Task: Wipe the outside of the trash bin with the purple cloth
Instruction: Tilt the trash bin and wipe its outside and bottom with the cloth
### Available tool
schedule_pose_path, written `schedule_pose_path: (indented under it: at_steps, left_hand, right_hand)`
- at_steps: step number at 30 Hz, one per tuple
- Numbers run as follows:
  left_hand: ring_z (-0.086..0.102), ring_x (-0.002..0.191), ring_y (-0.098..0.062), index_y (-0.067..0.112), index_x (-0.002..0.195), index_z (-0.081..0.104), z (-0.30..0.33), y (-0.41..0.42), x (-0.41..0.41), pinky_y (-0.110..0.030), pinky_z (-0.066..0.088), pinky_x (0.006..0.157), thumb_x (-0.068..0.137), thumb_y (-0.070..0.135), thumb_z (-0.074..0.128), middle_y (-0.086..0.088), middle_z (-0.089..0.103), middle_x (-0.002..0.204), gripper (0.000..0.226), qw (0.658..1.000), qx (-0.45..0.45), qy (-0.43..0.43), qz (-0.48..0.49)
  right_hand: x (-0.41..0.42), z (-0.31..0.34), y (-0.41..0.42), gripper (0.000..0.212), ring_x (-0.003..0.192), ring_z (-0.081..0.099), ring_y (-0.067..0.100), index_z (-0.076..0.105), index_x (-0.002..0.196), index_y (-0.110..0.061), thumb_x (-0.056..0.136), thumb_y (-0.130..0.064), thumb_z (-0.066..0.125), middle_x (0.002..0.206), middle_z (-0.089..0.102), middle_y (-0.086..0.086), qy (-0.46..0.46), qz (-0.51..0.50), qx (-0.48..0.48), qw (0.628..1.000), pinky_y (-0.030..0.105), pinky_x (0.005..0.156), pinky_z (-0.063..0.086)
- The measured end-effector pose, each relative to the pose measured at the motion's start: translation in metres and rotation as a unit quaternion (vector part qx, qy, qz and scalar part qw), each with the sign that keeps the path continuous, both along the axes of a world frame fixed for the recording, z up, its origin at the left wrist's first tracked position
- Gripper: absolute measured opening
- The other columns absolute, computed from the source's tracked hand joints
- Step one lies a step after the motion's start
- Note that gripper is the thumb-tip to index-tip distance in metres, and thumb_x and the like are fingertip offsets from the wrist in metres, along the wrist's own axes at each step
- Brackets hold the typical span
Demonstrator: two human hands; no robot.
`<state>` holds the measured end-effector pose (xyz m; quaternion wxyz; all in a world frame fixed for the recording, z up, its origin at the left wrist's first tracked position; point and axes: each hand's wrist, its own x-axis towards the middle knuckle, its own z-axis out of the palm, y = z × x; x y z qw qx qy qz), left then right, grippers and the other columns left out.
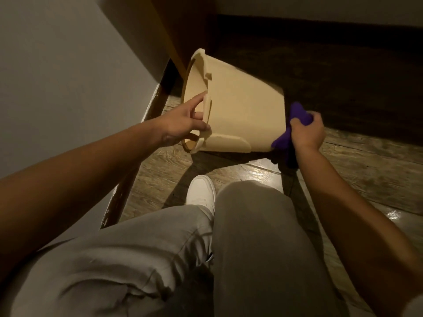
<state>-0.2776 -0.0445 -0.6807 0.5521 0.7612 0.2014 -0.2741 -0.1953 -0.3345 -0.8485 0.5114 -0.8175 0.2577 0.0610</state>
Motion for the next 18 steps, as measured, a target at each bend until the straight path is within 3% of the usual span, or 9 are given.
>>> schedule_pose_path:
  at_steps: [4, 6, 9, 12, 14, 18]
  left_hand:
    - [0.068, 0.12, -0.03, 0.041, 0.162, 0.028, 0.003, -0.007, -0.001, -0.053, 0.06, 0.095, 0.096, -0.008, 0.06, -0.008, 0.072, 0.127, 0.088, 0.999, -0.022, 0.001, 0.023]
    - [0.068, 0.119, -0.028, 0.041, 0.161, 0.03, 0.004, -0.009, 0.002, -0.051, 0.059, 0.096, 0.097, -0.005, 0.059, -0.005, 0.075, 0.123, 0.084, 1.0, -0.016, -0.004, 0.022]
    - [0.072, 0.11, -0.02, 0.035, 0.158, 0.039, 0.006, -0.01, 0.008, -0.042, 0.061, 0.09, 0.101, 0.0, 0.057, 0.007, 0.082, 0.104, 0.07, 0.999, -0.003, -0.011, 0.036]
    - [0.073, 0.104, -0.022, 0.029, 0.154, 0.045, 0.008, -0.011, 0.011, -0.036, 0.061, 0.084, 0.102, 0.004, 0.056, -0.002, 0.079, 0.109, 0.059, 0.998, -0.017, -0.019, 0.066]
    - [0.065, 0.105, -0.028, 0.028, 0.152, 0.048, 0.007, -0.012, 0.01, -0.043, 0.053, 0.092, 0.102, 0.003, 0.057, -0.012, 0.071, 0.109, 0.056, 0.996, -0.035, -0.022, 0.073]
    - [0.061, 0.104, -0.03, 0.028, 0.154, 0.047, 0.006, -0.015, 0.007, -0.045, 0.049, 0.093, 0.103, 0.003, 0.056, -0.011, 0.069, 0.105, 0.058, 0.996, -0.037, -0.014, 0.076]
  right_hand:
    - [0.014, 0.054, 0.008, 0.045, 0.088, 0.054, -0.005, 0.056, 0.135, -0.025, 0.092, -0.023, 0.067, 0.122, 0.056, -0.01, -0.111, 0.041, 0.025, 0.993, 0.003, 0.062, 0.044]
    - [0.018, 0.083, 0.021, 0.047, 0.09, 0.051, -0.011, 0.056, 0.137, -0.024, 0.092, -0.022, 0.068, 0.124, 0.056, -0.01, -0.154, 0.097, 0.054, 0.982, -0.002, 0.064, 0.041]
    - [0.016, 0.121, 0.051, 0.05, 0.096, 0.053, -0.009, 0.053, 0.14, -0.027, 0.093, -0.029, 0.069, 0.131, 0.055, -0.01, -0.17, 0.212, 0.089, 0.958, -0.001, 0.067, 0.043]
    - [-0.002, 0.132, 0.089, 0.054, 0.101, 0.058, 0.002, 0.049, 0.145, -0.03, 0.094, -0.036, 0.067, 0.133, 0.055, -0.007, -0.195, 0.307, 0.049, 0.93, 0.012, 0.075, 0.051]
    - [-0.019, 0.126, 0.11, 0.055, 0.103, 0.059, 0.011, 0.047, 0.147, -0.032, 0.095, -0.042, 0.062, 0.131, 0.057, -0.001, -0.217, 0.334, -0.013, 0.917, 0.024, 0.08, 0.051]
    - [-0.038, 0.096, 0.111, 0.053, 0.093, 0.053, 0.008, 0.046, 0.146, -0.033, 0.096, -0.047, 0.055, 0.127, 0.056, 0.002, -0.239, 0.319, -0.077, 0.914, 0.018, 0.07, 0.041]
